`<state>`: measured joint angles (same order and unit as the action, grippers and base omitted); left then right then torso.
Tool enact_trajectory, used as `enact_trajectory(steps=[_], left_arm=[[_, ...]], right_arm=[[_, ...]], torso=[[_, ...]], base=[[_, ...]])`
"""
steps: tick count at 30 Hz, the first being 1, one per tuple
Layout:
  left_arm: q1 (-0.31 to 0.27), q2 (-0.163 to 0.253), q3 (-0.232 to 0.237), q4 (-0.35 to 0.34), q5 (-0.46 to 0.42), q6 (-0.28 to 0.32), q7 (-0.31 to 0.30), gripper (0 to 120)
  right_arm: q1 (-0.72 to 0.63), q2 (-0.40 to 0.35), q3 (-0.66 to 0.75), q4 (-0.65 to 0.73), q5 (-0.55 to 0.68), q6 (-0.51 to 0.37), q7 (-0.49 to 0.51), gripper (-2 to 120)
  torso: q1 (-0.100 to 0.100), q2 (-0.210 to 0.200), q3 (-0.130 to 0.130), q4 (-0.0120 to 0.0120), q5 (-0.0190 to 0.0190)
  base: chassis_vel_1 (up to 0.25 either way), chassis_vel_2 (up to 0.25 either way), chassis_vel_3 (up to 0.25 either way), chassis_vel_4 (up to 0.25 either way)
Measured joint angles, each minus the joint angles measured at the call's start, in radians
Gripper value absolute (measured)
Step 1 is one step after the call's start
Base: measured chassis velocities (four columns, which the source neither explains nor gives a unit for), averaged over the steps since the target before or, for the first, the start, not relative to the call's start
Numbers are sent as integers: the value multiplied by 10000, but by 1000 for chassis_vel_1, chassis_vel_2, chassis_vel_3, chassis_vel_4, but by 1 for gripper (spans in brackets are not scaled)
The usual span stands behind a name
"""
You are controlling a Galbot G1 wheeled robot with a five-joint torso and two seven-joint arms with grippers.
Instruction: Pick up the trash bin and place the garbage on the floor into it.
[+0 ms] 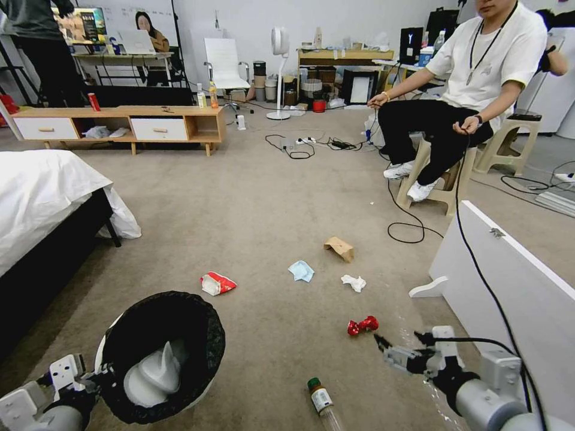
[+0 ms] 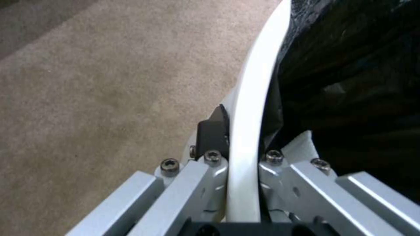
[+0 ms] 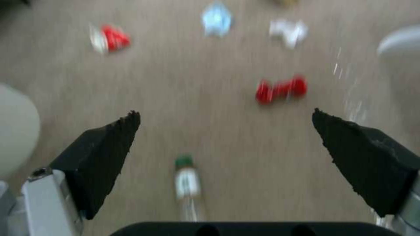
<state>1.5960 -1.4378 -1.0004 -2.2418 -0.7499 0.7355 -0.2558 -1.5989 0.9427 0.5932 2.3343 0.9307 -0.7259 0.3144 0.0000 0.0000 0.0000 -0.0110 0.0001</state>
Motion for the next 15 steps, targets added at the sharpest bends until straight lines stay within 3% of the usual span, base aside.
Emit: enact_trajectory(steps=[5,15], left_arm=[[0,-27,-62,35,51,0,4,2],[-31,-39,-98,173,163,0,19,2]], right_arm=[[271,-355,-560,-572,324,-201,497,100],[512,-635,-1839,-1921,-458,-171,633,100]], torso=[[0,0,0,0,0],[0,0,0,0,-2]], base=[[0,0,0,0],[0,0,0,0]])
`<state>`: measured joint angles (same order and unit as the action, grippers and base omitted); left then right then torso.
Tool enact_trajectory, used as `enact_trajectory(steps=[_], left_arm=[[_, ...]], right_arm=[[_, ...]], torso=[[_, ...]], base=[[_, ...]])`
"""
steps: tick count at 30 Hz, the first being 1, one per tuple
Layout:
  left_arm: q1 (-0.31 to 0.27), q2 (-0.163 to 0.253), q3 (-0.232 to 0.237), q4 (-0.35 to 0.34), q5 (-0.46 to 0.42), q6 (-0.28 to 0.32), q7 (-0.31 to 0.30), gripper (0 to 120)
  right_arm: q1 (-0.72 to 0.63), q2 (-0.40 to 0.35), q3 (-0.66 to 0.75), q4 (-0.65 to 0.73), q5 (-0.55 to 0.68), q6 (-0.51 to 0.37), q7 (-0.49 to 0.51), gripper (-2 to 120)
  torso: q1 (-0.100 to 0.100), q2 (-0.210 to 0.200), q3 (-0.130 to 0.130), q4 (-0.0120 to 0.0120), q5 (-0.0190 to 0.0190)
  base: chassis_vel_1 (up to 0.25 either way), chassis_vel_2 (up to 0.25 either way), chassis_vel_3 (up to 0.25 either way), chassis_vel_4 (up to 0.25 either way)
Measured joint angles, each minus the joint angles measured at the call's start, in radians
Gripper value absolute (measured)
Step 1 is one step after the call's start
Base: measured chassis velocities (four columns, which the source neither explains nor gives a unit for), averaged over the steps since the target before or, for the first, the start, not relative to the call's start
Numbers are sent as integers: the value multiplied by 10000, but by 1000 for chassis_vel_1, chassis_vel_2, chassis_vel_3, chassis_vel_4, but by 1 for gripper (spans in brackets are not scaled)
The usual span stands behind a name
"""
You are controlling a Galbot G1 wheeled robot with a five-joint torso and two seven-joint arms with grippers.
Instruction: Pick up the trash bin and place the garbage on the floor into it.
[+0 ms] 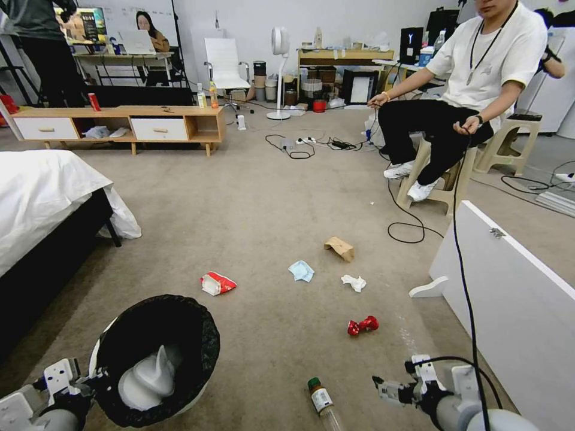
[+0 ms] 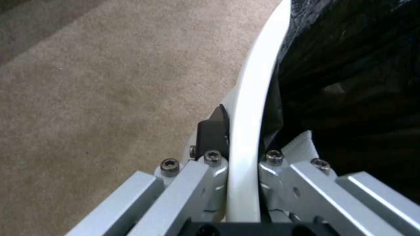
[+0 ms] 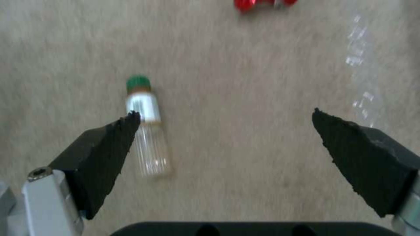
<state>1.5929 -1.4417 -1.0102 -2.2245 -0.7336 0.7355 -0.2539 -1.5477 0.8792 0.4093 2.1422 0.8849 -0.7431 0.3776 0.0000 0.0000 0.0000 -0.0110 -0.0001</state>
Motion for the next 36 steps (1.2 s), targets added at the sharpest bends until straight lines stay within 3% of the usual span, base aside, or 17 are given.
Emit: enact_trajectory(steps=[13,36], left_arm=[[-53,-91,66,30,189,0,36,2],[-15,-233,-116,40,374,0,109,2]], right_arm=[[600,-219,-1404,-790,197,48,-297,100],[2743,310,-3422,-2919,243,200,-348,100]], torso=[[0,0,0,0,0],[0,0,0,1,0]], base=[[0,0,0,0],[0,0,0,0]])
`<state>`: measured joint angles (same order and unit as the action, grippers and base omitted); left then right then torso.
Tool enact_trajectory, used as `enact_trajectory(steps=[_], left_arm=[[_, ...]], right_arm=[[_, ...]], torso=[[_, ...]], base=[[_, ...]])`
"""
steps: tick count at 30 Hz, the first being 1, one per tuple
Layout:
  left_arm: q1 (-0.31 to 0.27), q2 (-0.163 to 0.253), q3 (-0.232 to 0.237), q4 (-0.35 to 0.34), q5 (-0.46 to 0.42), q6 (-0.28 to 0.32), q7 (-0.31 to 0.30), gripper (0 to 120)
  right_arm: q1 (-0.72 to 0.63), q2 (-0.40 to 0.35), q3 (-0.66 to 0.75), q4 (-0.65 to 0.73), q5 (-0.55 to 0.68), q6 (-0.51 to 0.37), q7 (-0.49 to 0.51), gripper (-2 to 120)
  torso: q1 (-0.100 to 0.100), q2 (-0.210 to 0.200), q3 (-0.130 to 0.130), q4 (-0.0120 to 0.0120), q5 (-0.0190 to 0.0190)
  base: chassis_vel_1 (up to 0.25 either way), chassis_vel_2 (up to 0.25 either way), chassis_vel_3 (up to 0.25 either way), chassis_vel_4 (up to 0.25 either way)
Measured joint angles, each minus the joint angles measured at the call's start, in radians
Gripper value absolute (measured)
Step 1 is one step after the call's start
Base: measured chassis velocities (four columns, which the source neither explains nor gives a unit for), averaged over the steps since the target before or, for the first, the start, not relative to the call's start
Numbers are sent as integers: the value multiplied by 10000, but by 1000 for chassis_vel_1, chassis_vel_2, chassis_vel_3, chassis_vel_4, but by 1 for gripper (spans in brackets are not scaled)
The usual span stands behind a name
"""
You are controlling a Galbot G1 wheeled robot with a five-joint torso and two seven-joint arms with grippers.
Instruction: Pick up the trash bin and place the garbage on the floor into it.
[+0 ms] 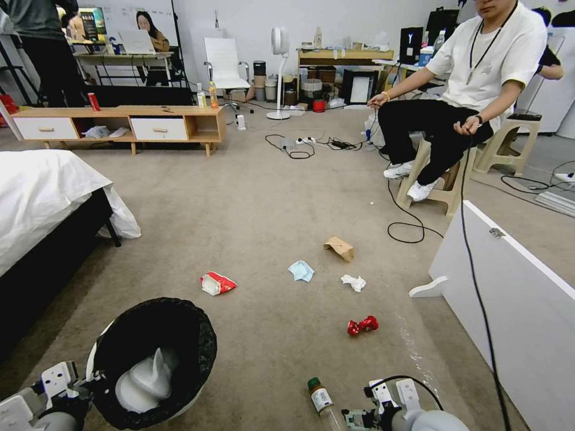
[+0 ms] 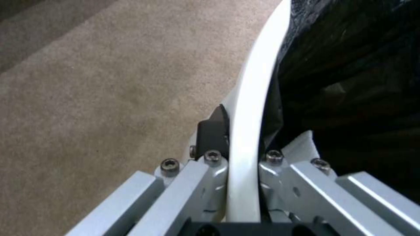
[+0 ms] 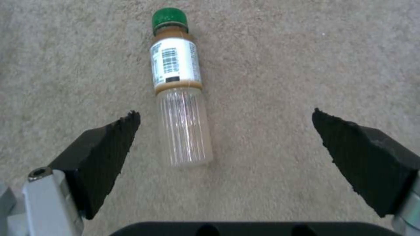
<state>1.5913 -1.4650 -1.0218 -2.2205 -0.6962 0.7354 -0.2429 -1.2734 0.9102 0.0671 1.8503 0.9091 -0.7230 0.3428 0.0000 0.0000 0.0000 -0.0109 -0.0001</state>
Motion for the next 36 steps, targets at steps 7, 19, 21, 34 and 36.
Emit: enact_trajectory(steps=[7,19,21,34,36], left_arm=[[-11,25,-9,47,34,0,11,2],[-58,103,4,253,68,0,33,2],[-77,125,6,297,69,0,33,2],[-170,208,12,440,46,0,36,2],[-172,208,10,443,44,0,36,2]], right_arm=[[738,259,-572,-788,-17,163,-48,100],[1834,786,-1586,-2240,-58,431,-50,100],[1954,870,-1743,-2423,-69,464,-50,100],[2390,1436,-2344,-3298,-87,593,-110,100],[2406,1477,-2389,-3352,-95,601,-111,100]], torso=[[0,0,0,-1,0],[0,0,0,0,0],[0,0,0,0,1],[0,0,0,0,0],[0,0,0,0,0]], base=[[0,0,0,0],[0,0,0,0],[0,0,0,0],[0,0,0,0],[0,0,0,0]])
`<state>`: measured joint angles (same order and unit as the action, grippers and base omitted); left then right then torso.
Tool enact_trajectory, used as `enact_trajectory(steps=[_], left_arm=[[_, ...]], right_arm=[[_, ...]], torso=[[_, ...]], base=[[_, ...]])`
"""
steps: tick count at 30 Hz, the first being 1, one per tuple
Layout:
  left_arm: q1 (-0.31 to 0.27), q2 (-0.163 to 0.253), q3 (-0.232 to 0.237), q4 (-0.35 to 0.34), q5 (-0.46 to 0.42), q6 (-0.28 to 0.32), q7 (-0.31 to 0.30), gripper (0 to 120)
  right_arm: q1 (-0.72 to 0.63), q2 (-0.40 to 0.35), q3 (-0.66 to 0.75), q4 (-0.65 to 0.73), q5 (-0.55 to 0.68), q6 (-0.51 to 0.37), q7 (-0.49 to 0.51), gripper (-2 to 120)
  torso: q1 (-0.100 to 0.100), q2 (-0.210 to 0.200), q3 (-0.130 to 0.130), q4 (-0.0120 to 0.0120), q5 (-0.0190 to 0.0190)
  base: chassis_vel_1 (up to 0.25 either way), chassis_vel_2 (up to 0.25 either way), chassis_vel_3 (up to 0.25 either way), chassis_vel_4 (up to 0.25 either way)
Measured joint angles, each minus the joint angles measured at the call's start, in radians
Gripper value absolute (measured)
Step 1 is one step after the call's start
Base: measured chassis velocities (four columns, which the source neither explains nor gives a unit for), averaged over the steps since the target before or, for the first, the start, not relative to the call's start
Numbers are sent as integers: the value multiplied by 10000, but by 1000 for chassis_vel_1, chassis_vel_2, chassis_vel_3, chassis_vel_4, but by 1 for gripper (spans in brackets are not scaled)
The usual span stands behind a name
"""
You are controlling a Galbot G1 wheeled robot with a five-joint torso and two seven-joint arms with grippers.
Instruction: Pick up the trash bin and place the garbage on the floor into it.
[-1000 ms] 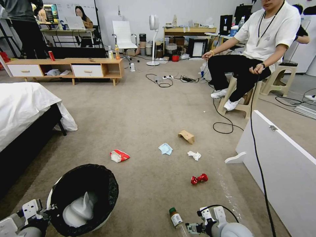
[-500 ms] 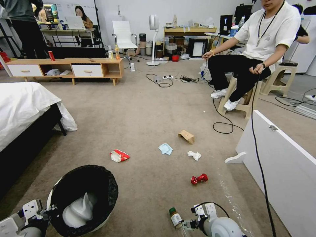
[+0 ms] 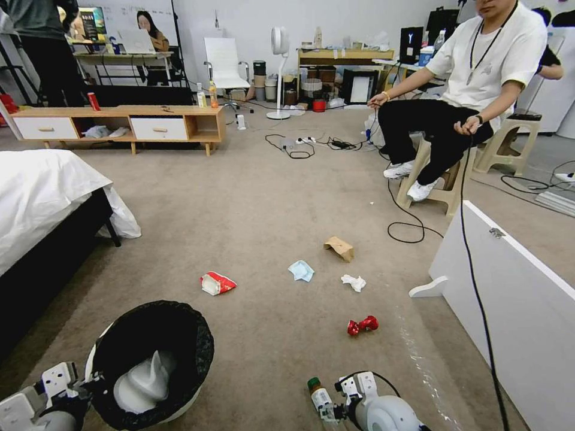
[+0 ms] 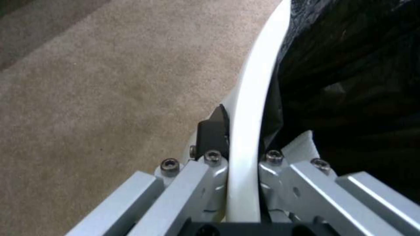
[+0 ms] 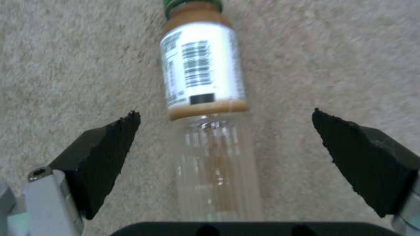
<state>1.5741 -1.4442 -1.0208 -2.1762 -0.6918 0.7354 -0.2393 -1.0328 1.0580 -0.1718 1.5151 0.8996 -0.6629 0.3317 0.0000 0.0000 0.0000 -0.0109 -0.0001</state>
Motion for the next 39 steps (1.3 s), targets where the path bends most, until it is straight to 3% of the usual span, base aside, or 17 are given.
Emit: enact_trajectory(steps=[20,27,39], left_arm=[[19,-25,2,0,4,0,5,2],[-8,-16,22,51,13,0,10,2],[-60,-56,132,115,88,0,19,2]], right_arm=[[229,695,-216,-892,-556,277,-150,98],[261,840,-220,-1191,-754,380,-217,82],[206,837,-81,-1375,-938,471,-348,38]], torso=[[-1,0,0,0,0],[0,0,0,0,0],[-1,4,-2,-1,-2]], base=[[0,0,0,0],[0,0,0,0],[0,0,0,0]])
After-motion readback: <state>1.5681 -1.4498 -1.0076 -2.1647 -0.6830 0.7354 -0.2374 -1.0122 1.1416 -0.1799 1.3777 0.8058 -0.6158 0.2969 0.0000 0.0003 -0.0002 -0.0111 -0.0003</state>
